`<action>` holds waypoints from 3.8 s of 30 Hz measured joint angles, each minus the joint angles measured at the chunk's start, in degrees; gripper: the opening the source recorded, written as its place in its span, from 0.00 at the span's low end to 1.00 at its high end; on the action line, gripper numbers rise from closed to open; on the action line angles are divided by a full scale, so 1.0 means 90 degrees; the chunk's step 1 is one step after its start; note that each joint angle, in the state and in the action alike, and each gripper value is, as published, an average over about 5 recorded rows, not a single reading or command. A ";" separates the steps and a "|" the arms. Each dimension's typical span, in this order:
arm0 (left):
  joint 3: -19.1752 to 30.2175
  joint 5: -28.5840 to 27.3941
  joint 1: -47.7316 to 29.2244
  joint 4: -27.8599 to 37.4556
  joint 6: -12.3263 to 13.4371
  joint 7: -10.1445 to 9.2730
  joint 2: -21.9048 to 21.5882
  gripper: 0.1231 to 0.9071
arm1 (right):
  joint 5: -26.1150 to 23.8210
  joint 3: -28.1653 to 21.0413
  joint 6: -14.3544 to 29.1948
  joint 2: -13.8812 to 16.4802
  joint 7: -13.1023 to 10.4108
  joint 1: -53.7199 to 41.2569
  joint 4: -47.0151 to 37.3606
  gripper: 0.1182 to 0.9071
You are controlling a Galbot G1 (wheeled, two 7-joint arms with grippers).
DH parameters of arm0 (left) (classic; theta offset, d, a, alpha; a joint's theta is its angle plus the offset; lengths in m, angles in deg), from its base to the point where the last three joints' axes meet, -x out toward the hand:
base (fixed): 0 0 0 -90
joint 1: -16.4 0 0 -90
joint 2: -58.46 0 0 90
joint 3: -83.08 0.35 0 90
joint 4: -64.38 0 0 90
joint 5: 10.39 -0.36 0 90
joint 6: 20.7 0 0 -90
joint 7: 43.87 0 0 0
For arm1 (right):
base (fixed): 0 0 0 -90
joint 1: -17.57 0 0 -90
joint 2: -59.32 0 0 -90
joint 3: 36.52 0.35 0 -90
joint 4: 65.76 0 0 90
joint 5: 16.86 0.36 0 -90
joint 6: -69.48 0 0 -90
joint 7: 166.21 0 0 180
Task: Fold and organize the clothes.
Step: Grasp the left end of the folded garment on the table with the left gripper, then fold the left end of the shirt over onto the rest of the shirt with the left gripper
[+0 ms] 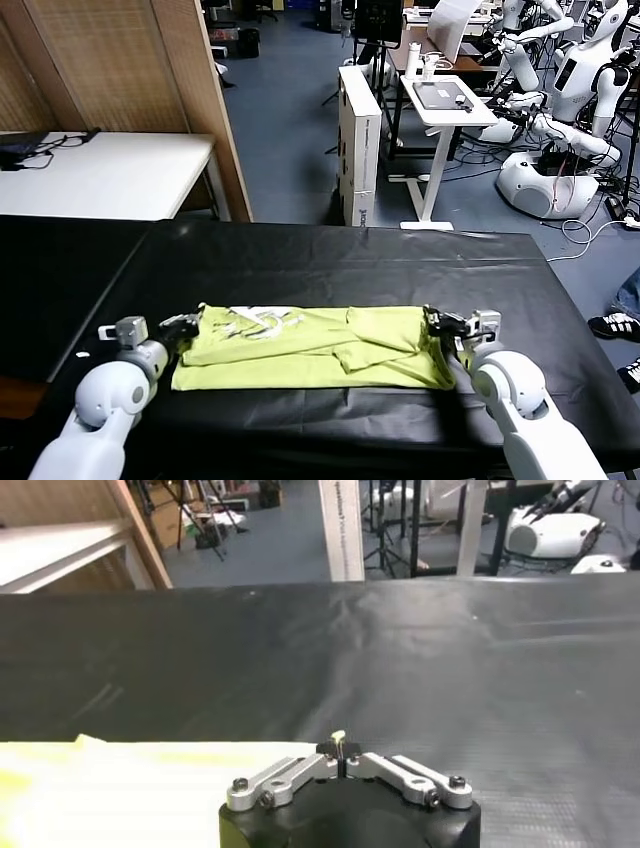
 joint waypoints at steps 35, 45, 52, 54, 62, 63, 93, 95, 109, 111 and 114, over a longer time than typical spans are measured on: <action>-0.1367 0.2298 0.1698 -0.0644 -0.0829 0.0785 -0.0655 1.00 | 0.0300 0.1594 0.1576 0.0748 0.0788 0.2377 0.1873 1.00; -0.1217 0.2299 0.1635 -0.0598 -0.0900 0.0832 -0.0495 1.00 | 0.0245 0.1596 0.1554 0.0746 0.0784 0.2421 0.1955 1.00; -0.1047 0.2328 0.1591 -0.0608 -0.0932 0.0842 -0.0423 1.00 | 0.0152 0.1568 0.1545 0.0664 0.0825 0.2489 0.2005 1.00; -0.1012 0.2409 0.1571 -0.0606 -0.0937 0.0843 -0.0402 1.00 | 0.0133 0.1559 0.1545 0.0644 0.0829 0.2501 0.2019 1.00; -0.0951 0.2621 0.1512 -0.0557 -0.0953 0.0819 -0.0366 0.99 | 0.0082 0.1528 0.1544 0.0616 0.0831 0.2491 0.2026 1.00; -0.0948 0.2616 0.1511 -0.0551 -0.0954 0.0817 -0.0362 0.98 | 0.0070 0.1521 0.1545 0.0606 0.0831 0.2490 0.2027 1.00; -0.1441 0.1275 0.1688 -0.1175 -0.0658 0.0493 -0.0606 0.07 | -0.0256 0.1415 0.1588 0.0323 0.0759 0.2529 0.2012 1.00; -0.1563 0.0945 0.1730 -0.1213 -0.0494 0.0494 -0.0666 0.07 | -0.0276 0.1400 0.1590 0.0299 0.0754 0.2529 0.2007 1.00; -0.1417 0.0794 0.1962 -0.2227 -0.0703 -0.0065 -0.0346 0.07 | -0.0609 0.1572 0.1717 0.0038 0.0771 0.2847 0.2128 1.00; -0.1213 0.1142 0.1904 -0.2408 -0.0829 -0.0228 -0.0219 0.07 | -0.0715 0.1658 0.1856 -0.0029 0.0805 0.2963 0.2129 1.00; -0.0869 0.1476 0.1808 -0.2573 -0.0885 -0.0330 -0.0051 0.07 | -0.0928 0.1798 0.2093 -0.0131 0.0850 0.3149 0.2078 1.00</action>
